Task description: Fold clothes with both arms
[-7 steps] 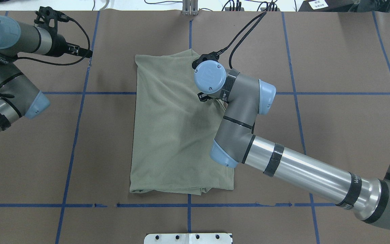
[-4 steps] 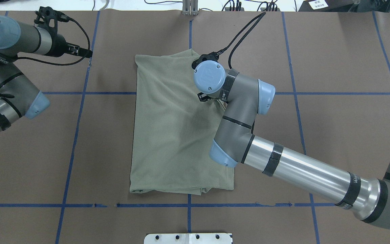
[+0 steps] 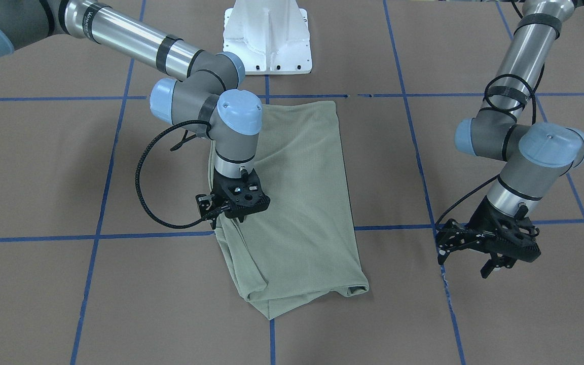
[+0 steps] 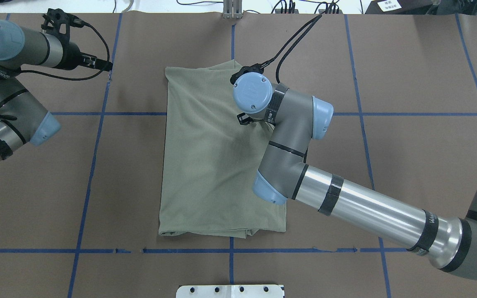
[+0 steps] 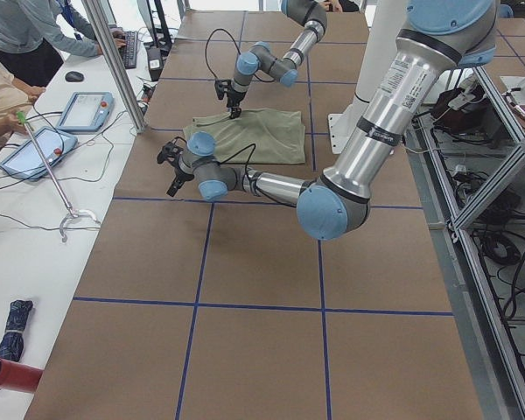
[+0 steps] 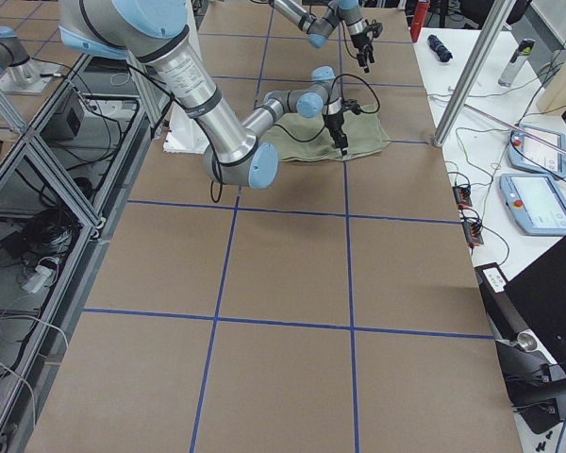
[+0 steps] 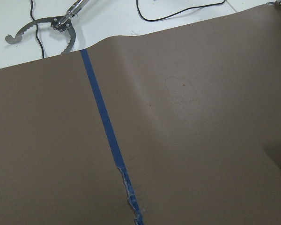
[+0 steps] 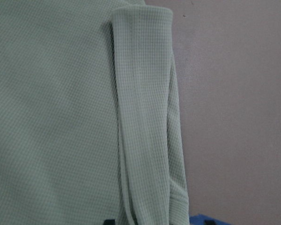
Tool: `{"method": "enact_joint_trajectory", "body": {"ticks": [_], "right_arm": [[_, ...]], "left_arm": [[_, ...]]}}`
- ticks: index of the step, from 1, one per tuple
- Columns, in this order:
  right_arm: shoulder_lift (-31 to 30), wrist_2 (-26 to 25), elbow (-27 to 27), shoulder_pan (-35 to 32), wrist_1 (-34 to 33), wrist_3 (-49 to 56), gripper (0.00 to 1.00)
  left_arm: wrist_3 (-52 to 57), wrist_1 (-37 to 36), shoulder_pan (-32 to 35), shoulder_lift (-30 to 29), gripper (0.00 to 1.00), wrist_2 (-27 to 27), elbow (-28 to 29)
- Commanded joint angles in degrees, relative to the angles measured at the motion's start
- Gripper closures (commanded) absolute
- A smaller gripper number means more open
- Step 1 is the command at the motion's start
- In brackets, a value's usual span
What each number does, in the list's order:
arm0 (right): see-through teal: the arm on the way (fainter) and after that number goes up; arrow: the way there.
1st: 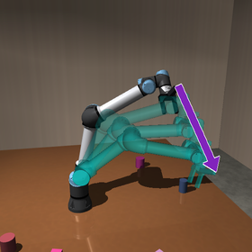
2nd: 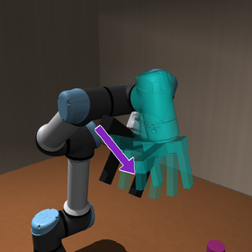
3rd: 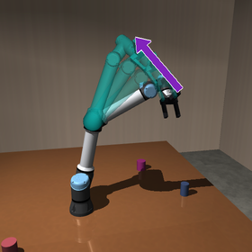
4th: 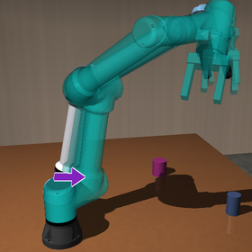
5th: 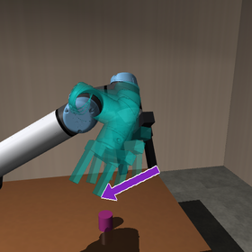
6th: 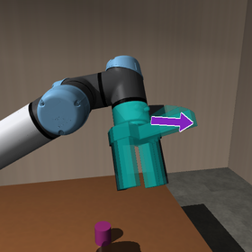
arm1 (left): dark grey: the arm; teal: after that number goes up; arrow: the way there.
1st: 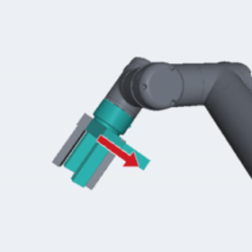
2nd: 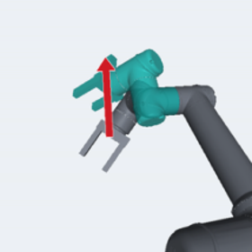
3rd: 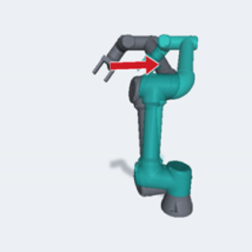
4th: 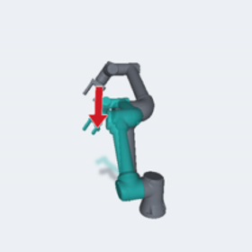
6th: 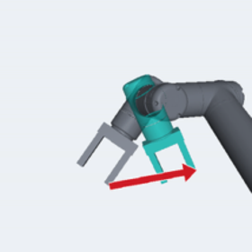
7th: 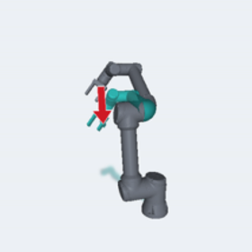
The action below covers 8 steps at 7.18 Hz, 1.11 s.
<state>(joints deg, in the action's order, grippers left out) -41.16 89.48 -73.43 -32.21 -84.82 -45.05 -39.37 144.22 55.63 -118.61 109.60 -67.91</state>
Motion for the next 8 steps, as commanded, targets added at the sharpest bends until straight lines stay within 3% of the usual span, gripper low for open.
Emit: {"method": "enact_joint_trajectory", "body": {"ticks": [1, 5, 8], "right_arm": [[-0.15, -0.01, 0.74, 0.04, -0.08, -0.03, 0.34], [-1.11, 0.08, 0.83, -1.62, -0.52, 0.75, 0.37], [-5.67, 0.25, 0.74, -5.39, -0.09, 1.63, 0.37]], "left_arm": [[0.0, 0.89, 0.0, 0.22, 0.0, 0.0, 0.06], [0.0, 0.98, -0.17, 0.31, 0.0, 0.0, 0.06], [-0.09, 0.98, -0.26, 0.31, 0.0, 0.0, -0.03]]}}
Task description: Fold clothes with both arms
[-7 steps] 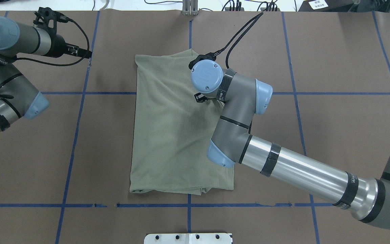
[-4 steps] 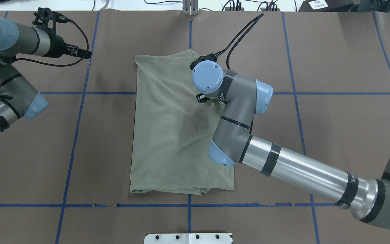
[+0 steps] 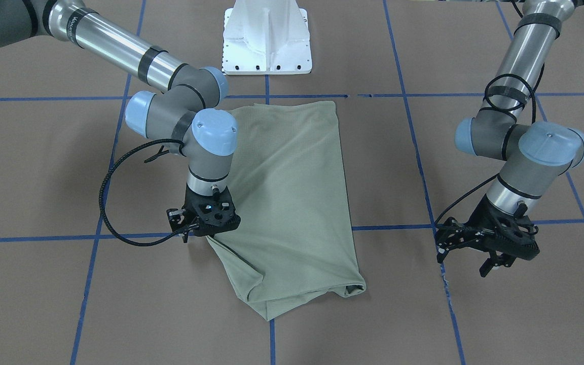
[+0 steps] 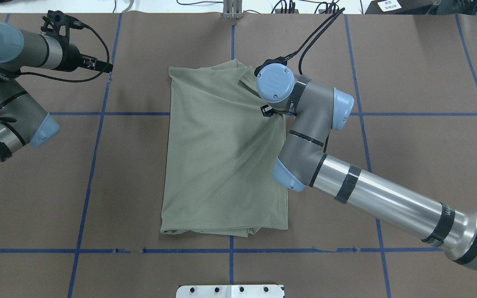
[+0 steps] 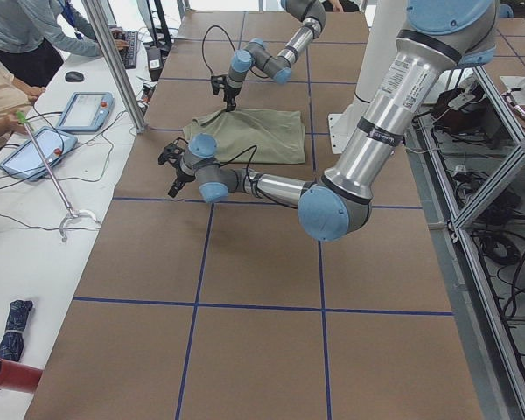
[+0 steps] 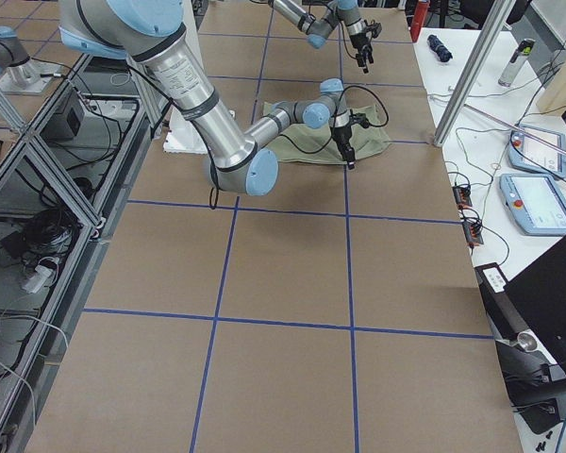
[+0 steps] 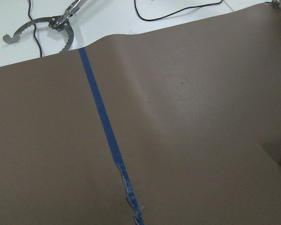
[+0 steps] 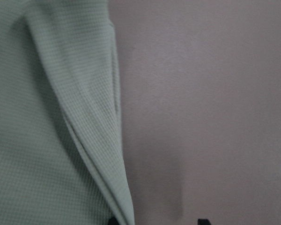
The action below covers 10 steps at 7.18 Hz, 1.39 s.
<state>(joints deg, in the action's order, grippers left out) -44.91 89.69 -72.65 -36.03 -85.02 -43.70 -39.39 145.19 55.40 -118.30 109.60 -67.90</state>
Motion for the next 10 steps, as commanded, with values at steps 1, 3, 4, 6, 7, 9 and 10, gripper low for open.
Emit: {"method": "enact_joint_trajectory", "body": {"ticks": [1, 3, 4, 6, 7, 9, 10], "right_arm": [[-2.28, 0.39, -0.03, -2.81, 0.12, 0.54, 0.35], [0.94, 3.81, -0.56, -3.7, 0.38, -0.42, 0.09], [3.14, 4.26, -0.56, -3.7, 0.38, -1.9, 0.01], [5.09, 5.23, 0.31, -3.53, 3.09, -5.6, 0.01], [6.23, 5.23, 2.23, -3.53, 3.46, -5.17, 0.01], [11.05, 4.79, 9.34, -3.53, 5.03, -5.08, 0.01], [12.29, 4.01, 13.63, -3.44, 8.26, -5.08, 0.02]], "left_arm": [[0.02, 0.0, -0.03, 0.0, 0.0, 0.0, -0.04], [-0.07, 0.09, -0.12, 0.0, 0.0, 0.0, -0.04], [-0.07, 0.09, -0.12, 0.09, 0.0, 0.0, -0.04], [-0.07, 0.09, -0.12, 0.18, 0.0, 0.0, -0.13], [-0.07, 0.09, -0.12, 0.09, 0.0, 0.0, -0.21], [-0.07, 0.44, -0.12, 0.09, 0.0, 0.0, -0.3], [-0.07, 0.44, -0.12, 0.18, 0.0, 0.0, -0.3]]}}
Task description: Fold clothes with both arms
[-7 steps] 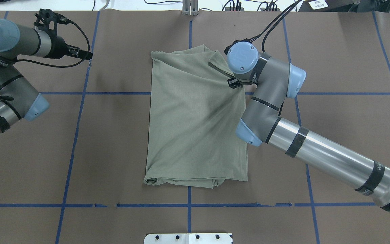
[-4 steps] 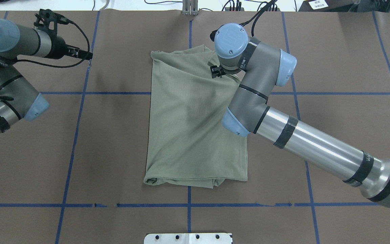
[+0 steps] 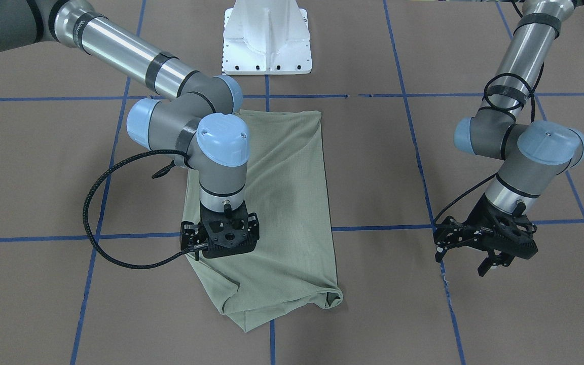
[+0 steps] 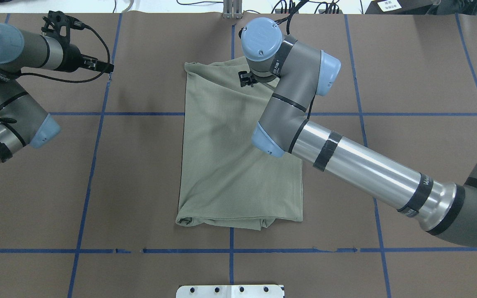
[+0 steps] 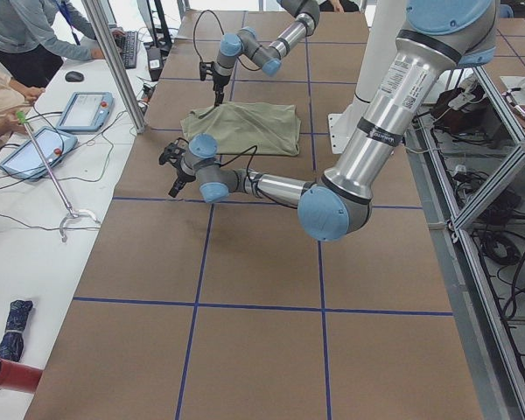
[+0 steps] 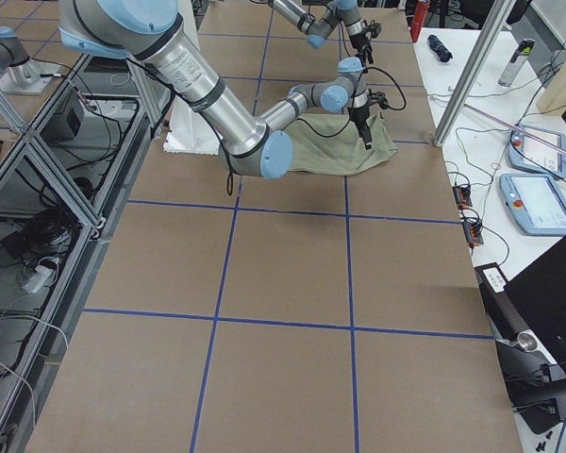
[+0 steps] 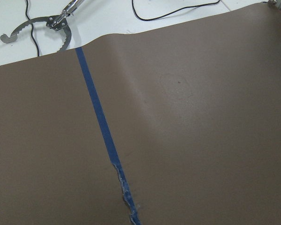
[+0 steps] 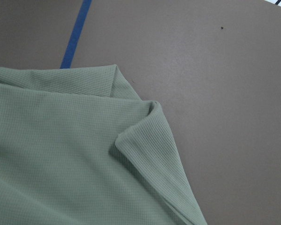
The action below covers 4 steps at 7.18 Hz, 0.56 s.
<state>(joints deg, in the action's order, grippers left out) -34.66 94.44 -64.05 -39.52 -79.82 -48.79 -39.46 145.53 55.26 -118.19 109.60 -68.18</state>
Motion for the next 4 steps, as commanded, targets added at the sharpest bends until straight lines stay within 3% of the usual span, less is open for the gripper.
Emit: {"method": "enact_joint_trajectory", "body": {"ticks": [1, 4], "right_arm": [[3.71, -2.48, 8.99, 0.14, 4.31, 0.01, 0.03], [4.43, -4.25, 9.74, 0.41, 4.41, -0.17, 0.04]], "left_arm": [[0.0, 0.19, 0.02, 0.07, 0.0, 0.0, -0.02], [0.0, 0.89, -0.06, -0.02, 0.0, 0.09, -0.2]]}}
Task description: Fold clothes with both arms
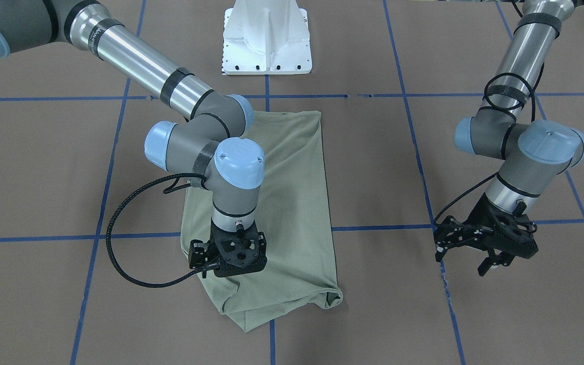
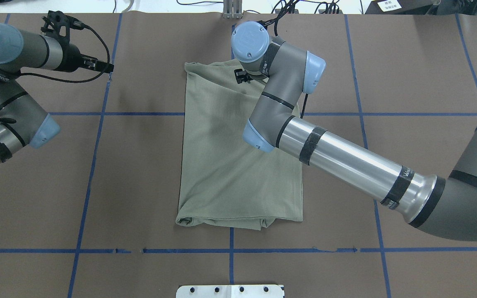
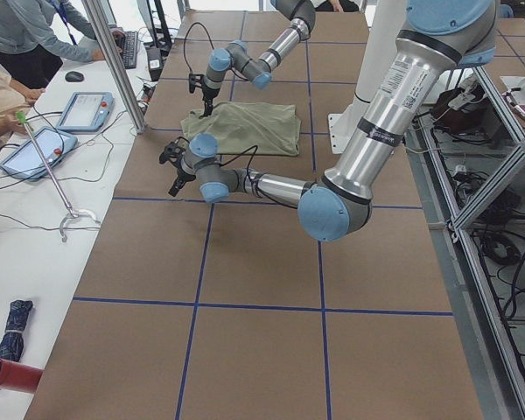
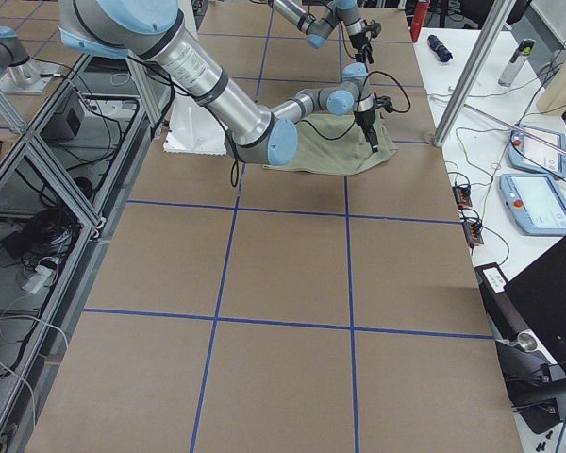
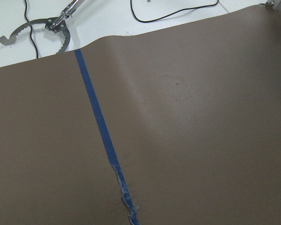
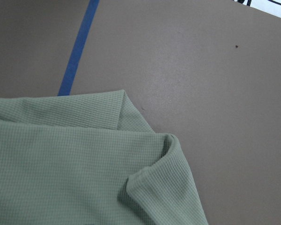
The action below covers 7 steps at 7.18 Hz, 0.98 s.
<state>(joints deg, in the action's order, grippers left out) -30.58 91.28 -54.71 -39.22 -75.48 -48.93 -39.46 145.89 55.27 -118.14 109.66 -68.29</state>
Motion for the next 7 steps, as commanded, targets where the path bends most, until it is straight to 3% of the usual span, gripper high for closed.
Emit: {"method": "enact_joint_trajectory", "body": {"ticks": [1, 7], "right_arm": [[0.7, -1.62, 0.48, 0.11, 0.07, -0.02, 0.03], [1.75, -9.53, 6.02, 1.16, 3.06, -0.2, 0.21]], "left_arm": [[-0.26, 0.54, -0.08, -0.16, 0.0, 0.03, -0.17], [-2.72, 2.73, -0.26, -0.42, 0.0, 0.21, 0.53]]}}
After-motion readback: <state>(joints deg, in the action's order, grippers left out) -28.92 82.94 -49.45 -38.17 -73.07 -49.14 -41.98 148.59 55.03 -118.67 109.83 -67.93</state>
